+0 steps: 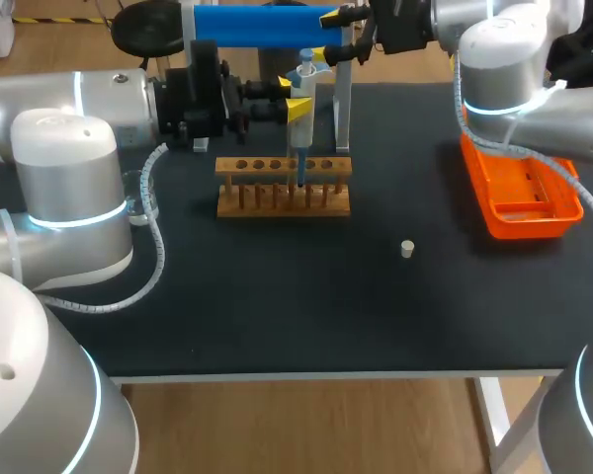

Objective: Invert the test tube, pick up the pipette, mount the tip to pipette, aspirate from beaker and dispense into the tube, eject the tip, return the pipette, and cap with the stopper.

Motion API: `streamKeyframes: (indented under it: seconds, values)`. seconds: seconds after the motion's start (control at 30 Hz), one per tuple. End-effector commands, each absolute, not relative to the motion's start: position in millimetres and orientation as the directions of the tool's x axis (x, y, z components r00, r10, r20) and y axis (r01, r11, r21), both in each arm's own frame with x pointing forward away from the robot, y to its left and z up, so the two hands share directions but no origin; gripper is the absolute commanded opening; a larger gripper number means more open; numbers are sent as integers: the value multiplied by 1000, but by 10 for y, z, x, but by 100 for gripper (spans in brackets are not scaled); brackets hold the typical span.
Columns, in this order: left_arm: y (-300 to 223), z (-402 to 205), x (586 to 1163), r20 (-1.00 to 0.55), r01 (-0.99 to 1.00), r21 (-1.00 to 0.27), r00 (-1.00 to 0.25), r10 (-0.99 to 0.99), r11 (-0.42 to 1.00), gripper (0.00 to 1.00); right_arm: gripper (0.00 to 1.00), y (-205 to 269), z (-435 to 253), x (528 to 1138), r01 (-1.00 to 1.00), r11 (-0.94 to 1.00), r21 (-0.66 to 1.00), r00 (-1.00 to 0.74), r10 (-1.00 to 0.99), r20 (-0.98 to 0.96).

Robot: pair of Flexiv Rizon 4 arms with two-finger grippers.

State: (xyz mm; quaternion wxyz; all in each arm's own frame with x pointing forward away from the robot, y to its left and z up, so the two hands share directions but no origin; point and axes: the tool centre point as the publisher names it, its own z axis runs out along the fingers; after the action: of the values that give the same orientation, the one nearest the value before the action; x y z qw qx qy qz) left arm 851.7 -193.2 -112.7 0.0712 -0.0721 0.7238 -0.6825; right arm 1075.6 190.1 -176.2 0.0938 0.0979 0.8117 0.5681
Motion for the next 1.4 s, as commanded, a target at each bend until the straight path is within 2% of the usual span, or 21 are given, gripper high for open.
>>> streamKeyframes:
  seconds: [0.03,1.03,1.4]
  values:
    - [-1926,-1123,8507,-5,-7,-998,-979,-203,58,0,100,1937,-1762,10746,50,338,940,-960,276,-48]
    - [-1926,-1123,8507,-5,-7,-998,-979,-203,58,0,100,1942,-1737,10720,40,344,938,-957,283,-63]
    - [-1346,-1123,8919,-28,-11,-996,-913,-408,94,0,100,1942,-1737,10720,40,344,938,-957,283,-63]
